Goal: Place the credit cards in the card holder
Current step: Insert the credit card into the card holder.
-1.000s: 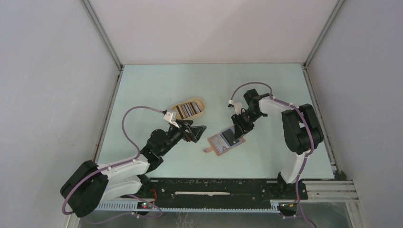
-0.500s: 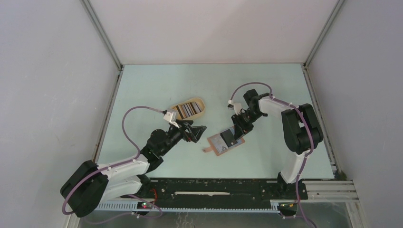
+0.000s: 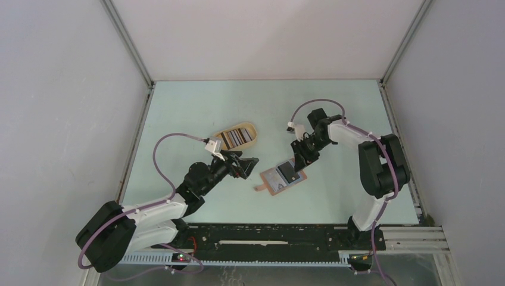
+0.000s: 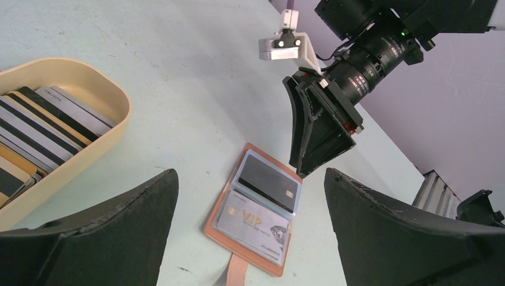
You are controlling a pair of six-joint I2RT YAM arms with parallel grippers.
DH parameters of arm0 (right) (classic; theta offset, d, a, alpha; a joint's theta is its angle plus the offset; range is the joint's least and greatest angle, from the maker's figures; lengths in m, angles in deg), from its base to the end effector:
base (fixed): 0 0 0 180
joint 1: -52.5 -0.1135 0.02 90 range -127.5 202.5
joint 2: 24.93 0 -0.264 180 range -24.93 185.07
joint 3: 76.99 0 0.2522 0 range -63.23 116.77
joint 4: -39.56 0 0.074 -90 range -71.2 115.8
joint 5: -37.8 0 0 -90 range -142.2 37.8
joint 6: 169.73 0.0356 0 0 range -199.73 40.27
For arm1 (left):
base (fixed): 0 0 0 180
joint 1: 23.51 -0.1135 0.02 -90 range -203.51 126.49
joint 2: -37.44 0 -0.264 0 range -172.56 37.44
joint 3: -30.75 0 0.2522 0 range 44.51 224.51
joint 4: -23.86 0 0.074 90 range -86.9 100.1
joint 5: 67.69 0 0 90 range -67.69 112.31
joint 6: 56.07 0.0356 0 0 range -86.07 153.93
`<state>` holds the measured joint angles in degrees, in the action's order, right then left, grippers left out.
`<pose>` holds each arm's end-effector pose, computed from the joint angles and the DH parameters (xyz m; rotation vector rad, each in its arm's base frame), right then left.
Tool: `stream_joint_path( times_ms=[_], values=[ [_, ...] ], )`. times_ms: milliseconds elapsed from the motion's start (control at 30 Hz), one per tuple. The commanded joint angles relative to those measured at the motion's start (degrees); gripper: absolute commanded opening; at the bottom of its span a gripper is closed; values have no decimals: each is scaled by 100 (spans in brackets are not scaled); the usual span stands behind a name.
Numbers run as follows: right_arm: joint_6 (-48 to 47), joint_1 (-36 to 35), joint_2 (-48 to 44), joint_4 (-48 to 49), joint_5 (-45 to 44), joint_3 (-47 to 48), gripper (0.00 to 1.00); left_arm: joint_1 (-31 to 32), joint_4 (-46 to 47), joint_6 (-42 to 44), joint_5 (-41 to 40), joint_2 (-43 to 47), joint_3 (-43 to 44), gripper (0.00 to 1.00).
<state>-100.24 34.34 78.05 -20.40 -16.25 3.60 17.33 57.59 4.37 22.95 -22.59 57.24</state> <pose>0.3034 0.1215 0.1728 -1.0041 2.6744 0.9225 0.1570 -0.1363 0.2032 0.1716 1.6436 -0.9632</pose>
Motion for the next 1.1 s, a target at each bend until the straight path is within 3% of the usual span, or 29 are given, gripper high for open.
stream_joint_path(
  times_ms=[0,500,1067],
  values=[
    [-241,65,-332,-3,181,129,43,-32,209,-5,50,-22,-59,96],
    [-104,241,167,-74,693,193,44,-31,209,-2,68,-57,-39,96],
    [-317,354,-29,-187,913,216,44,-34,209,-9,59,-87,-33,96]
  ],
)
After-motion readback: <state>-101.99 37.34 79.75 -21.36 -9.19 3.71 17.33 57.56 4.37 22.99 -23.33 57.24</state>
